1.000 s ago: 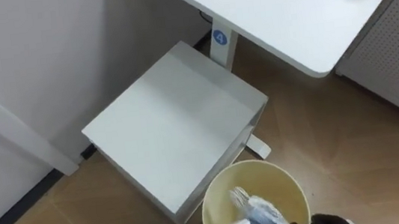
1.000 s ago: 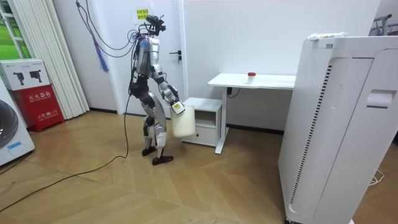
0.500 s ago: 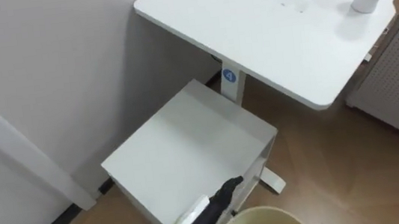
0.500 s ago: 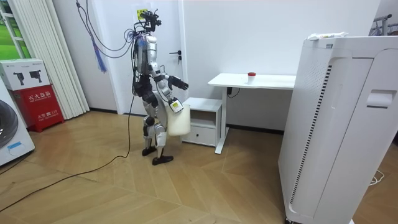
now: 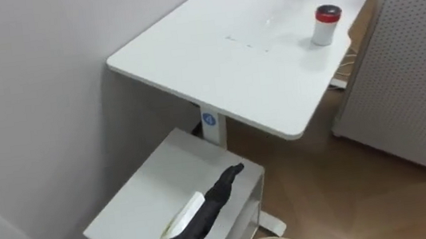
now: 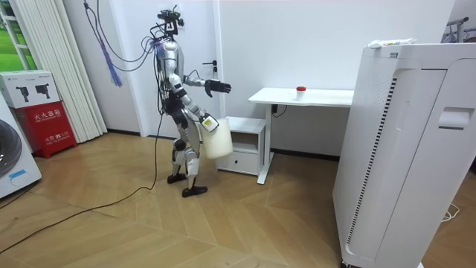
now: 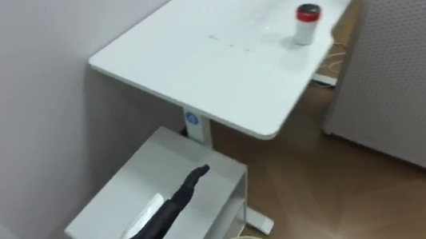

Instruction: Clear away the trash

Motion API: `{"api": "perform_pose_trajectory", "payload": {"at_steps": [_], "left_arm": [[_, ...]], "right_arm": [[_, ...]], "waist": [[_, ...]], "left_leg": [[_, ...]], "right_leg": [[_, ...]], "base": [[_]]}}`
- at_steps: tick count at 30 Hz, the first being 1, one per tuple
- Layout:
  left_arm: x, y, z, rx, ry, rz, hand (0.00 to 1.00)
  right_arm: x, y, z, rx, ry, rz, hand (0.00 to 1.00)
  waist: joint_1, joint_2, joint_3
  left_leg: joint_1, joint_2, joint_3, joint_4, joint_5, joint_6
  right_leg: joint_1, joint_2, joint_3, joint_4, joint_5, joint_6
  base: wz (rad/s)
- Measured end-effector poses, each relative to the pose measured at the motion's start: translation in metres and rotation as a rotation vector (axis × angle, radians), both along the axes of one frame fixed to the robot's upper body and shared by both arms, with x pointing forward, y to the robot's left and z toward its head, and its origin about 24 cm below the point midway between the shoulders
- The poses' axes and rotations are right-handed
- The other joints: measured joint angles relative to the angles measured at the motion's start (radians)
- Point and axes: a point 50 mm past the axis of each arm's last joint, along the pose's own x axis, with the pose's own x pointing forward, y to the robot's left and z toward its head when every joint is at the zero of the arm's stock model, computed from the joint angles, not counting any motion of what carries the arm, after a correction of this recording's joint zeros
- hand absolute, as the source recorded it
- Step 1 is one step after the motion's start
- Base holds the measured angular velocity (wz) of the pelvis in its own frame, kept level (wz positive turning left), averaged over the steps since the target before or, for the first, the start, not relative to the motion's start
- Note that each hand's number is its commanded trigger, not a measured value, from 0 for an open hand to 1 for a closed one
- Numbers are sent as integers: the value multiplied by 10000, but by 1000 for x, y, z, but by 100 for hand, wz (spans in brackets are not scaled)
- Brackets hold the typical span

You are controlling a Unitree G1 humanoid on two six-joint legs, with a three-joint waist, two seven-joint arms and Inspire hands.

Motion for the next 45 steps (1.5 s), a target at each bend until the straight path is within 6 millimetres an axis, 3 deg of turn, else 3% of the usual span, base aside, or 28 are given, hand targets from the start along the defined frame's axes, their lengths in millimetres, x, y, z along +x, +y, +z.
{"api": "perform_pose_trajectory", "payload": {"at_steps": [4, 7, 9, 10, 11, 12, 13, 14, 15, 16, 17, 18, 19, 20, 22, 23, 24, 29, 37, 40, 44, 45], "left_arm": [[1, 4, 5, -125, -370, 266, 0], [3, 8, 6, -407, -448, 672, 0], [5, 13, 9, -510, -759, 1246, 0], [6, 14, 9, -534, -831, 1397, 0], [7, 17, 11, -631, -977, 1737, 0], [9, 22, 14, -763, -1176, 2166, 0], [10, 25, 15, -819, -1261, 2410, 0], [11, 32, 17, -871, -1441, 2877, 0], [12, 35, 18, -921, -1535, 3091, 0], [12, 38, 19, -964, -1627, 3396, 0], [12, 38, 20, -1091, -1743, 3521, 0], [12, 36, 23, -1273, -1900, 3631, 0], [12, 35, 24, -1326, -1956, 3684, 0], [12, 36, 25, -1376, -2039, 3781, 0], [13, 38, 26, -1399, -2123, 3926, 0], [13, 39, 27, -1392, -2174, 4019, 0], [13, 40, 27, -1409, -2230, 4087, 0], [13, 42, 34, -1611, -2702, 4486, 0], [13, 48, 38, -1680, -3072, 5046, 0], [11, 50, 35, -1702, -2991, 5213, 0], [5, 55, 29, -1736, -2822, 5633, 0], [4, 55, 28, -1852, -2781, 5654, 0]], "right_arm": [[-4, -5, 1, -70, -63, -398, 100], [-4, -6, 2, -131, -165, -557, 100], [-3, -5, 2, -131, -207, -543, 100], [-3, -4, 2, -125, -206, -517, 100], [-4, -3, 2, -118, -173, -464, 100], [-5, -1, 2, -105, -185, -388, 100], [-4, 0, 2, -96, -197, -287, 100], [-3, 4, 2, -55, -224, -70, 100], [-2, 6, 2, 21, -244, -19, 100], [-4, 7, 1, 101, -193, 8, 100], [-7, 4, 1, 60, -101, 1, 100], [-7, 2, 1, -6, -77, -43, 100], [-7, 2, 1, -52, -60, -68, 100], [-8, 2, 0, -77, -31, -74, 100], [-9, 3, -1, -67, 23, -96, 100], [-9, 6, -2, -21, 29, -100, 100], [-9, 7, -2, 13, 21, -113, 100], [-9, 6, -2, -16, 59, -167, 100], [-8, 9, -1, 51, -11, 51, 100], [-6, 9, 0, 92, -94, 213, 100], [-5, 9, 1, -12, -141, 316, 100], [-5, 7, 1, -101, -140, 333, 100]], "waist": [[81, 58, -22], [24, 55, -14], [71, 28, -5], [66, 18, 1], [124, -14, 11], [328, -42, 7], [414, -38, 7], [533, -25, 5], [585, -13, 2], [619, 7, 31], [657, 14, 31], [674, -32, 25], [702, -52, 24], [741, -109, 44], [895, -70, 33], [885, -83, 41], [837, -118, 47], [559, -253, 94], [653, -252, 93], [814, -202, 90], [910, -36, 49], [865, 6, 48]], "left_leg": [[141, -7, 22, -182, -19, -33], [194, -110, 68, -263, -22, -28], [234, -241, 98, -335, -23, -17], [247, -253, 208, -338, -23, -16], [315, -260, 658, -348, -22, -10], [379, -239, 1188, -401, -21, -1], [425, -216, 1391, -473, -19, 6], [469, -91, 1859, -636, -53, 87], [503, 86, 2200, -765, -116, 131], [634, 241, 2657, -802, -133, 126], [875, 284, 3198, -954, -120, 81], [995, 191, 3449, -967, -151, 50], [1041, 154, 3517, -905, -207, 26], [1107, 64, 3548, -660, -289, -3], [1022, 28, 2895, -500, -289, 3], [983, 37, 2326, -423, -288, 2], [1014, 39, 2124, -438, -288, 1], [995, 184, 2129, -491, -284, -5], [1052, 263, 2098, -62, -283, -8], [1167, 176, 1271, 258, -284, -7], [923, -12, -152, 1091, -309, -37], [765, -69, -623, 706, -347, -133]], "right_leg": [[30, 127, 307, -164, 169, 69], [-9, 64, 366, -168, 230, 148], [-155, 72, 653, -136, 340, 233], [-176, 81, 745, -154, 383, 257], [-230, 112, 901, -190, 494, 295], [-340, 144, 826, -332, 753, 285], [-349, 152, 721, -483, 957, 249], [-329, 153, 84, -832, 1367, 118], [-340, 128, -463, -851, 1434, 15], [-328, -73, -1507, -124, 1033, -276], [-134, -271, -2312, 781, 308, -253], [99, -549, -2696, 1241, -278, -158], [197, -610, -2697, 1218, -439, -108], [262, -588, -2639, 975, -568, -258], [295, -403, -2304, 525, -499, -411], [334, -297, -2193, 375, -411, -443], [372, -236, -2168, 293, -381, -456], [506, -23, -2178, -152, -125, -483], [588, 256, -1968, -341, 32, -582], [700, 435, -1417, -343, 65, -656], [798, 564, -449, -293, 126, -749], [804, 552, -296, -269, 134, -738]], "base": [[-19], [-12], [-37], [-55], [-83], [-102], [-126], [-100], [-99], [-68], [-64], [-50], [-52], [-66], [-65], [-39], [-24], [-6], [-22], [-67], [-61], [-32]]}}
